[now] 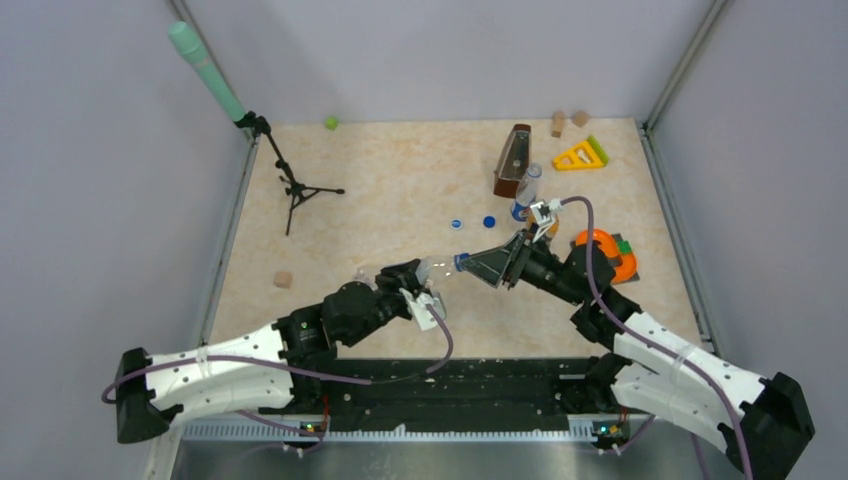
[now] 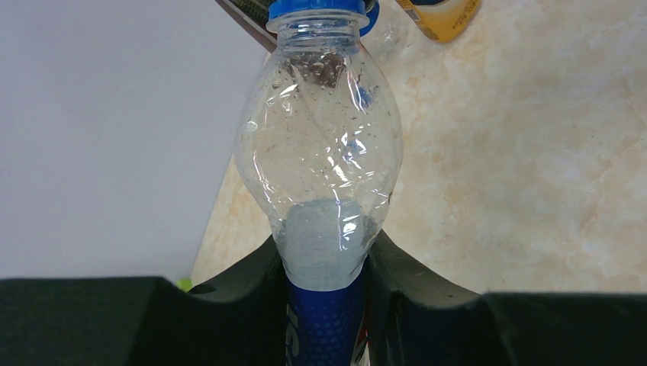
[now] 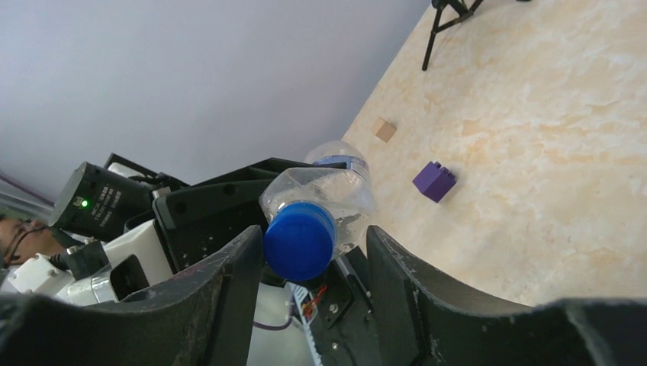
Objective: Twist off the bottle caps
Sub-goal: Unscrew the bottle cap from the plastic bottle, then place the bottle cap at the center of the board, then place the plastic bottle at the center of the board.
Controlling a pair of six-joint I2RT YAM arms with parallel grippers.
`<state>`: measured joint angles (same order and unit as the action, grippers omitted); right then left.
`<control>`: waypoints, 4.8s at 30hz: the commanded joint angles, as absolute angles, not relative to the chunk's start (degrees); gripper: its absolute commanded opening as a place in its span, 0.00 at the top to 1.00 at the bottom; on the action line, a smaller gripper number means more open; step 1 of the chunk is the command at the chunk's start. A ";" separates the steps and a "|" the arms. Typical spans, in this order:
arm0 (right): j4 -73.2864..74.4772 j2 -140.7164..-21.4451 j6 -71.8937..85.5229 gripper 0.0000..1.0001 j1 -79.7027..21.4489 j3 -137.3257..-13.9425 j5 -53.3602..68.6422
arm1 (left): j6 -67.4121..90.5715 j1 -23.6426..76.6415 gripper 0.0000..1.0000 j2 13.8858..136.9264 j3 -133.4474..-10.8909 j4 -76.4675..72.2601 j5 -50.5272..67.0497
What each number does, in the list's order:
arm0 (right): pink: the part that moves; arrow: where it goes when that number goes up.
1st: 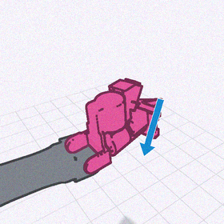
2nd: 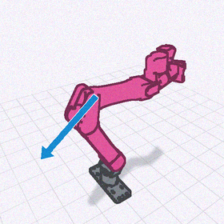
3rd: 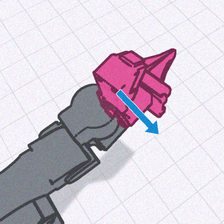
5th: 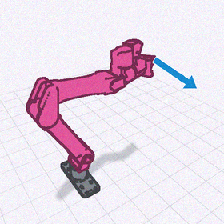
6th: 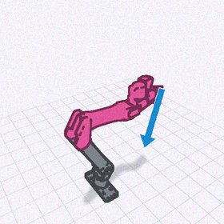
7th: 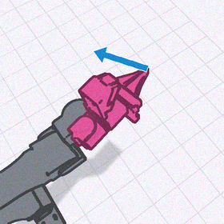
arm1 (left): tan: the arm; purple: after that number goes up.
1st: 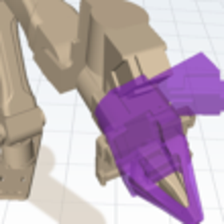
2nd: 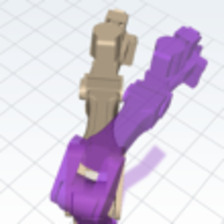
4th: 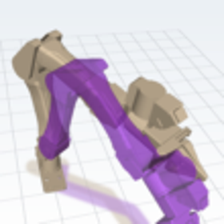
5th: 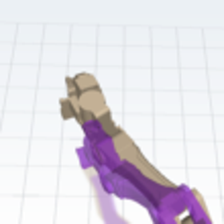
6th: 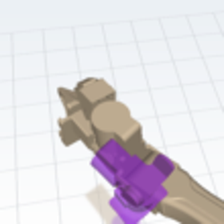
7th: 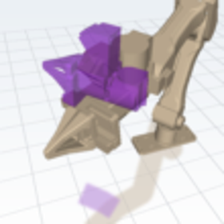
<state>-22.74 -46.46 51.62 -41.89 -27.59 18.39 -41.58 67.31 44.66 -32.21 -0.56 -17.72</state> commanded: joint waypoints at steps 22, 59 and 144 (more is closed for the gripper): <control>-19.38 -45.78 21.40 1.00 -42.19 -33.05 38.29 | -16.93 51.35 1.00 41.52 -40.64 14.68 14.79; 5.23 -96.95 18.36 0.93 -46.98 -58.86 -16.21 | 2.11 42.90 1.00 21.60 -19.96 -16.49 -1.48; -0.21 -72.04 15.88 1.00 -55.58 -58.80 -3.62 | -0.26 42.89 0.07 36.81 -19.25 -20.71 2.17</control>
